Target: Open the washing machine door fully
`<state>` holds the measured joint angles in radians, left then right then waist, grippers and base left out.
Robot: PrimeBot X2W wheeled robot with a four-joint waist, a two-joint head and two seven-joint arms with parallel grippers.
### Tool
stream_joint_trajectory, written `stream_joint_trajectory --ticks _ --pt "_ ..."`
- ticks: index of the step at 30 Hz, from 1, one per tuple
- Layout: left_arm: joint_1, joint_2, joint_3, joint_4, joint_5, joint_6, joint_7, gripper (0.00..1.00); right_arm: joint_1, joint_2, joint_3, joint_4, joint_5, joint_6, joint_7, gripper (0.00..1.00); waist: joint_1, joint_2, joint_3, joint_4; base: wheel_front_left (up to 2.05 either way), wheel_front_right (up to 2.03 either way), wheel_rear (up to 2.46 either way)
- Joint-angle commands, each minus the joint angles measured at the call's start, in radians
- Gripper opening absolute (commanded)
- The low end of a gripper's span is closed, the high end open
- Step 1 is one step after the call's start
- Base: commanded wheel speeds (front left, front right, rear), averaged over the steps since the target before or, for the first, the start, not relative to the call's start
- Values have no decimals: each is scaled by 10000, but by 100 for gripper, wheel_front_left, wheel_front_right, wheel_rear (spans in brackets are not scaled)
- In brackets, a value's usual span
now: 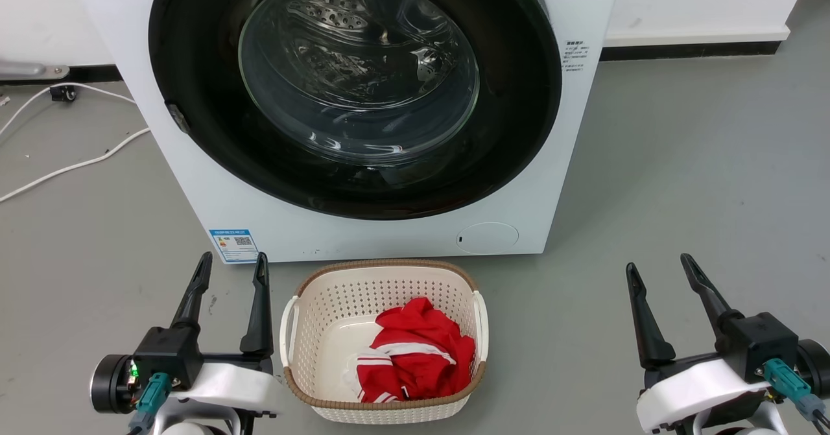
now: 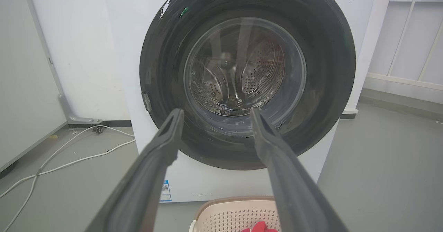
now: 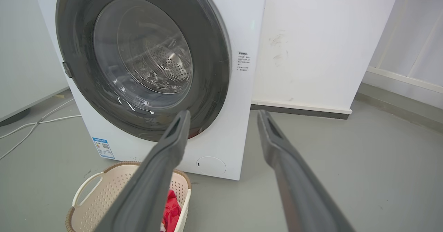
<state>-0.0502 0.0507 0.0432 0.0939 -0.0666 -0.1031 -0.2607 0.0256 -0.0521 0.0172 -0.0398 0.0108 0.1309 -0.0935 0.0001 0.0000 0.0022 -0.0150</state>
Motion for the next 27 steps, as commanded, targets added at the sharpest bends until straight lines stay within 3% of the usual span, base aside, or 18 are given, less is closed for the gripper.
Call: stream_joint_trajectory --ticks 1,6,7,8,9,13,17,24,27 --pt "92 -9 1 10 -56 56 -62 100 79 35 8 18 45 -3 -58 100 -1 0 -3 1 0 0 0" --pt "117 -9 -32 5 -85 68 -58 100 85 35 5 45 103 -3 -38 100 -1 0 1 3 0 0 0" --pt "123 -9 -39 1 -90 75 -58 100 84 35 -1 69 198 -3 -20 91 -1 0 1 3 0 0 0" --pt "131 -9 -49 0 -92 87 -58 100 78 35 9 86 242 -3 6 38 -1 0 3 3 0 0 0" --pt "135 -9 -58 -4 -95 96 -58 100 70 35 15 92 271 -3 10 2 -1 0 5 3 0 0 0" --pt "143 -9 -75 -20 -86 127 -56 100 65 35 39 93 388 -3 -18 0 -1 0 13 -2 0 0 0" --pt "110 -9 -71 -20 -66 137 -56 100 -76 34 64 46 1518 -3 -298 0 -1 0 32 -16 0 0 0" --pt "-40 -6 10 -34 -34 134 -56 100 -585 31 214 438 6892 -3 -1269 0 -1 0 138 -47 0 0 0" --pt "-164 -7 69 -76 -24 112 -47 100 -1090 29 63 612 8576 -1 -1513 0 -1 0 285 -55 0 0 0"
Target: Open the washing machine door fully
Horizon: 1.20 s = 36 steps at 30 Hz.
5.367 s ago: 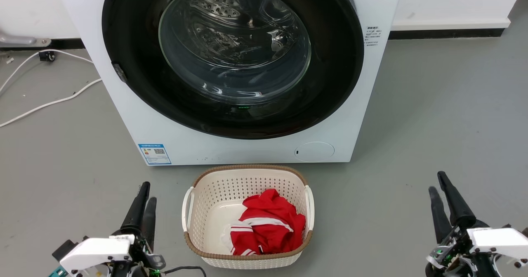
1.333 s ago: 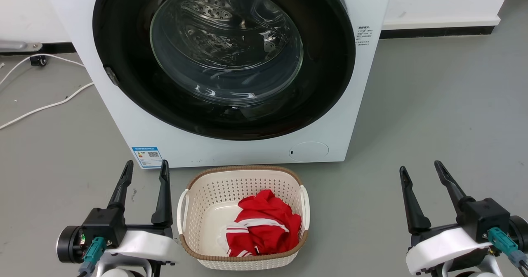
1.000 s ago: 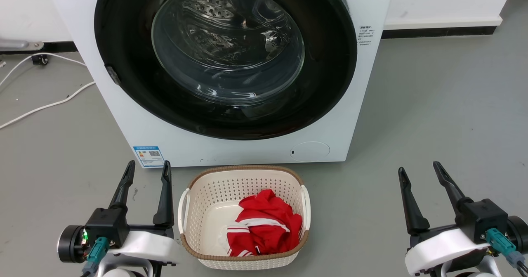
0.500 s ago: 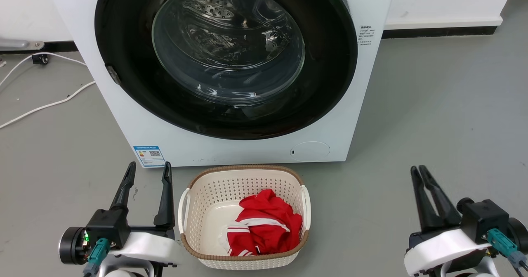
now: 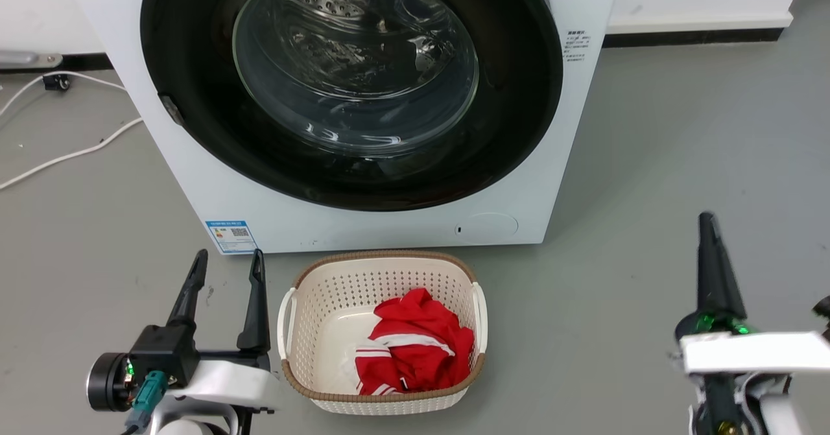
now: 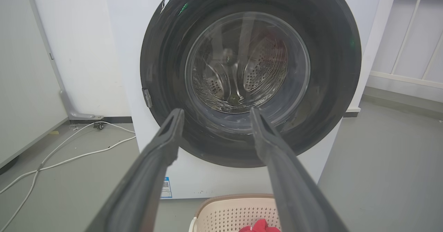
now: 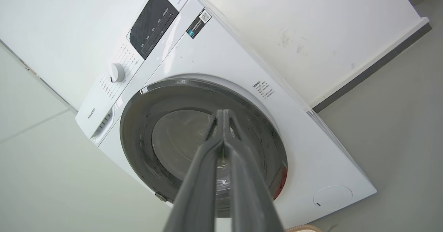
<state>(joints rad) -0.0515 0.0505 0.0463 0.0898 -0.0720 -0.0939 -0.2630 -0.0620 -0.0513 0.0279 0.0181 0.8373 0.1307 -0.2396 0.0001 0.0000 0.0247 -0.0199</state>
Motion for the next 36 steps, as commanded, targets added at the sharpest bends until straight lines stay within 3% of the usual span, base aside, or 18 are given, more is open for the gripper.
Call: stream_joint_trajectory --ticks 1,10,13,17,18,26,36 --pt "-191 -4 63 -53 32 10 -24 100 -395 22 -106 71 866 0 -109 0 -1 0 127 -4 0 0 0" --pt "-726 -3 239 -287 16 -23 -23 100 -2263 19 -815 559 3556 0 -237 0 -1 0 961 12 0 0 0" --pt "-1023 19 326 -416 -45 -77 -23 100 -3301 14 -1120 981 4607 0 -242 0 -1 0 1484 14 0 0 0" --pt "-1487 70 373 -560 -123 -144 -24 100 -4742 9 -1549 1743 5140 0 11 0 -1 0 2216 72 0 0 0" --pt "-1867 102 381 -653 -135 -192 -23 100 -5881 -225 -1718 2340 5227 0 457 0 -1 0 2792 142 0 0 0" --pt "-2675 119 375 -699 -190 -299 -23 100 -9231 -908 -1332 4587 4629 0 2365 0 -1 0 3801 293 0 0 0" --pt "-3140 134 233 -675 -263 -350 -23 100 -12396 -1103 -514 7177 3400 0 5443 0 -1 0 4304 419 0 0 0"
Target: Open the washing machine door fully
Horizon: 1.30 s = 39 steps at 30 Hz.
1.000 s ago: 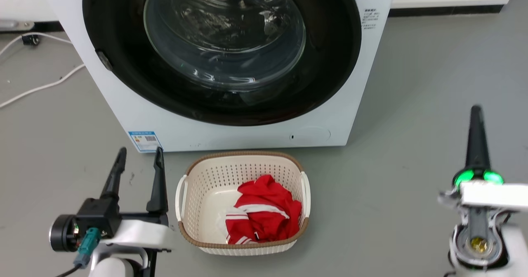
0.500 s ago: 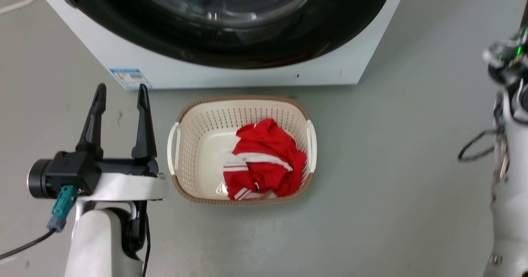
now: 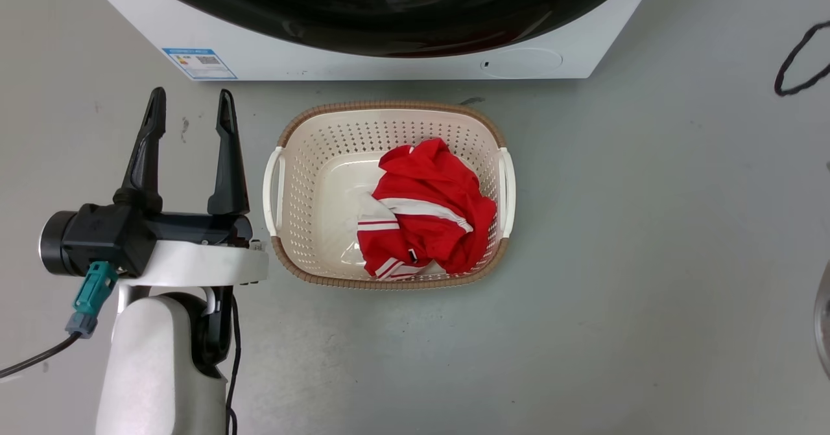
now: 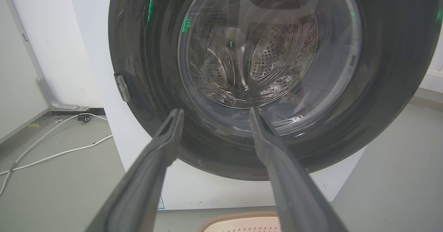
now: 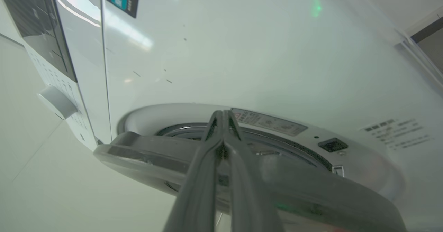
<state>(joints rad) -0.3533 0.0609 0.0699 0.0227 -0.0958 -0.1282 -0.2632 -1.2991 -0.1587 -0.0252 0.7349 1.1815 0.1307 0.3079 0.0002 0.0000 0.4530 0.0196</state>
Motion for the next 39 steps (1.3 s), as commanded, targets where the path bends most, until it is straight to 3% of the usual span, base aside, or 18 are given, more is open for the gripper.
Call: stream_joint_trajectory --ticks 1,7,13,22,30,39 --pt "-131 31 -14 -6 -30 -10 -22 100 -194 -40 58 221 -153 0 230 0 -2 0 43 49 0 0 0" --pt "-179 50 -43 -36 -52 -22 -21 100 -964 -81 243 1319 -1071 0 1382 0 -2 0 161 180 0 0 0" --pt "-216 93 -31 -73 -68 -29 -21 100 -1727 166 111 2464 -2057 0 1583 0 -2 0 343 236 0 0 0" --pt "-319 102 -176 11 -123 -32 -21 100 -2681 605 -298 3750 -2249 2 2846 0 -2 0 414 297 0 0 0" --pt "-60 57 -202 194 -132 -33 -21 100 -1990 653 14 3331 -2214 2 4580 0 -2 0 -58 237 0 0 0" --pt "618 -6 -347 564 -29 -32 -22 100 91 895 427 1810 -1667 2 6114 0 -2 0 -1481 142 0 0 0"
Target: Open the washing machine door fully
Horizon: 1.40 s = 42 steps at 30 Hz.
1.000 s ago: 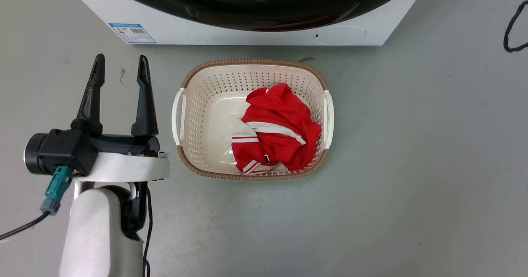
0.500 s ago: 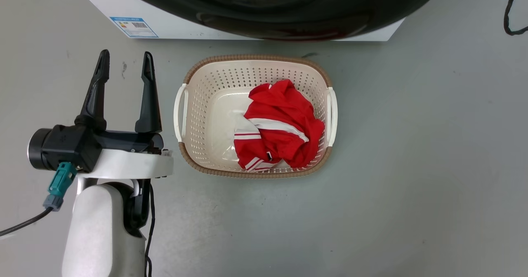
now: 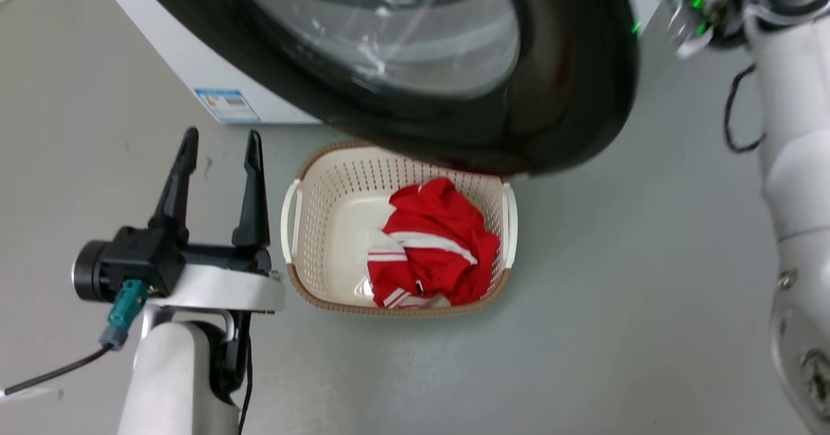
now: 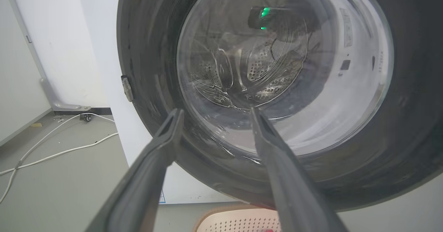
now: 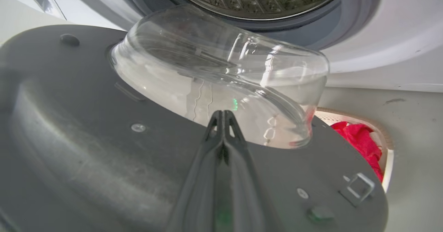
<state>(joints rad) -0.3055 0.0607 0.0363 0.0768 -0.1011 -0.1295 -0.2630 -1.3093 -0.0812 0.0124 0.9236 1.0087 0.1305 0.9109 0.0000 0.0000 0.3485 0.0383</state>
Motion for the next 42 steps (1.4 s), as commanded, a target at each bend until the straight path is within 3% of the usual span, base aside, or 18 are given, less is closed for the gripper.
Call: stream_joint_trajectory --ticks 1,13,23,30,34,42 --pt "245 -12 -43 63 54 -21 -24 100 469 152 109 -279 164 4 269 0 0 0 -597 -53 0 0 0" --pt "1187 -66 -315 381 199 -19 -22 100 3356 351 1348 -2542 1631 4 1509 0 0 0 -2044 -13 0 0 0" --pt "1662 -74 -427 513 294 -10 -24 100 4879 340 3712 -3698 3493 4 906 0 0 0 -2716 25 0 0 0" --pt "1809 -91 -446 466 256 12 -22 100 5288 335 4747 -3938 4195 4 130 0 0 0 -2845 49 0 0 0" --pt "1917 -94 -411 439 237 31 -24 100 5592 324 4859 -4290 4495 4 -971 0 0 0 -2868 -24 0 0 0" --pt "2184 -101 -295 541 181 93 -22 100 6978 313 3720 -4750 4750 2 -4990 0 0 0 -3198 -192 0 0 0"
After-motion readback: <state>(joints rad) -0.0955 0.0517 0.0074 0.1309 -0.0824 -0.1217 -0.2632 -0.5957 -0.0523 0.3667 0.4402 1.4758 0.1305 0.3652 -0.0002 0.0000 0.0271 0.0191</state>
